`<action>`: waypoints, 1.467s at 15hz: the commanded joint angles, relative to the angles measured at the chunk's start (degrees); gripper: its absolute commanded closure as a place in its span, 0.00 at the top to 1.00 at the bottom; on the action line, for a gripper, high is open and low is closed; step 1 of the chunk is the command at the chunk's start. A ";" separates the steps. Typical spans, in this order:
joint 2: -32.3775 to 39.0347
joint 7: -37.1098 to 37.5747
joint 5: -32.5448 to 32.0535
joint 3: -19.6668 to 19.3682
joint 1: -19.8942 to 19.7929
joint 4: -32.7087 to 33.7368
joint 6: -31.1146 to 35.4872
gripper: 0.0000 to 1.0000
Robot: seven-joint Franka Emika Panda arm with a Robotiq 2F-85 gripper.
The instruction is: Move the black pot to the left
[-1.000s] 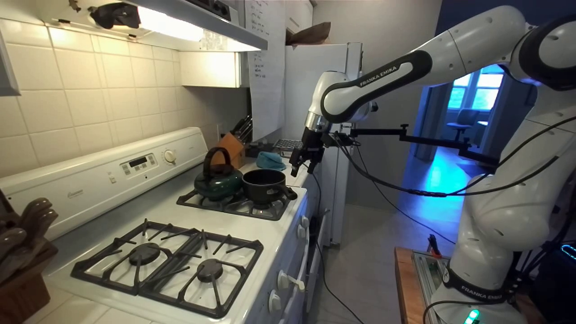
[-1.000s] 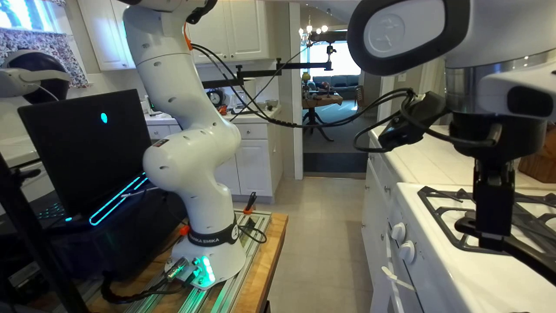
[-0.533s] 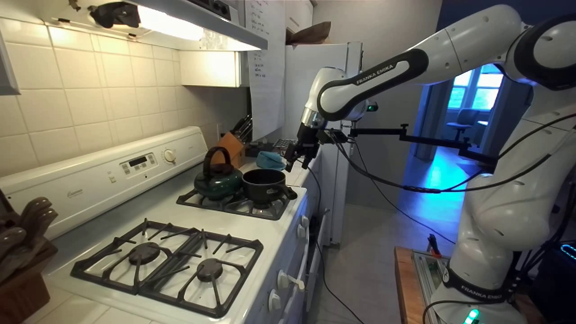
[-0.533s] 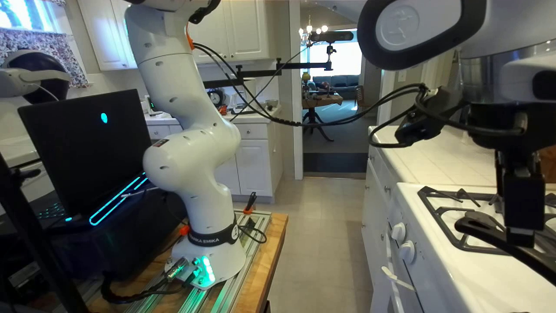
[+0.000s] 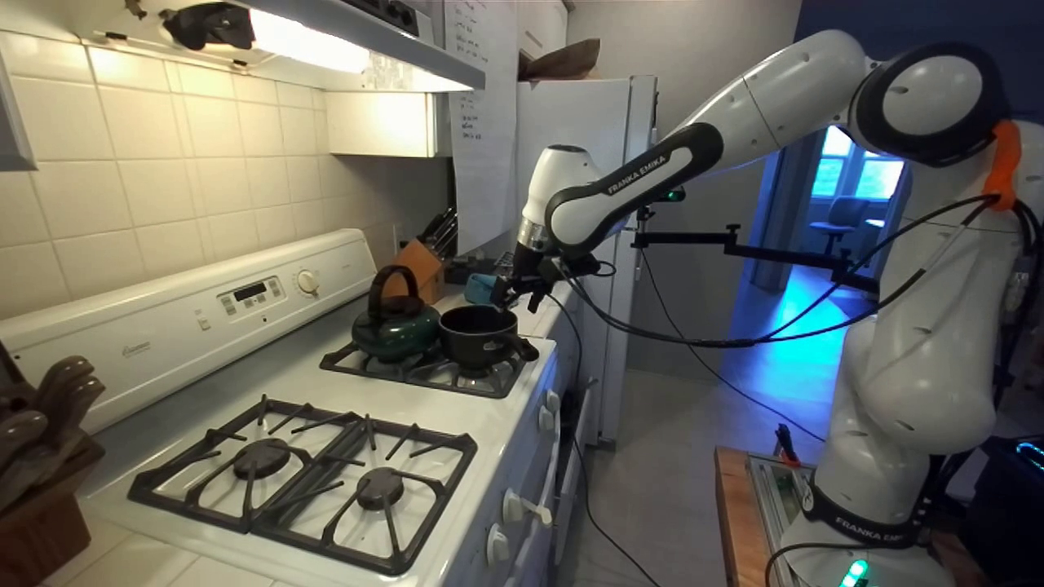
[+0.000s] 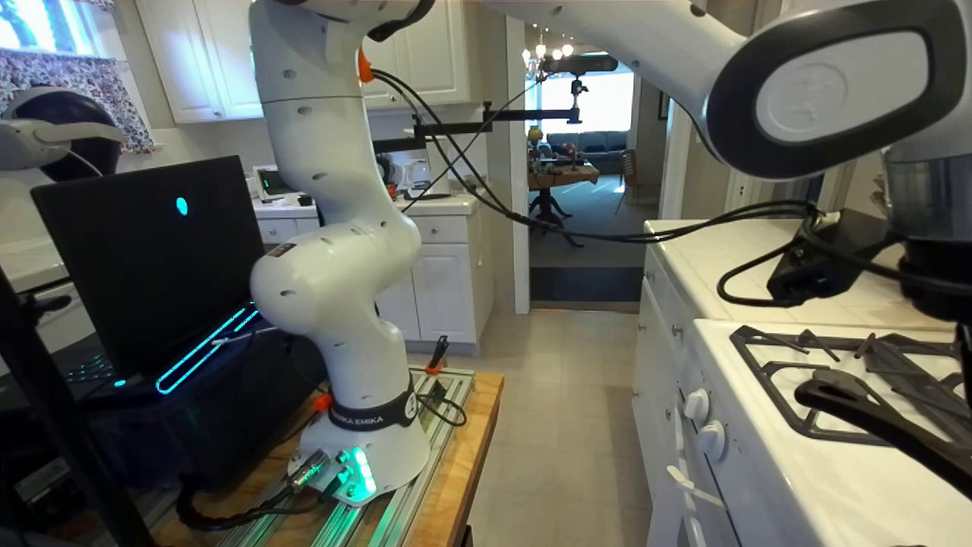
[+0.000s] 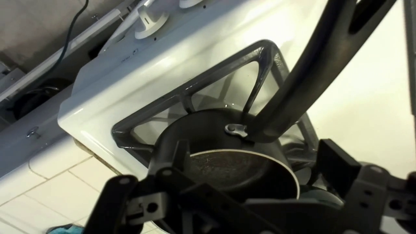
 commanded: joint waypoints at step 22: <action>10.49 13.30 0.94 -0.85 2.45 8.46 -6.33 1.00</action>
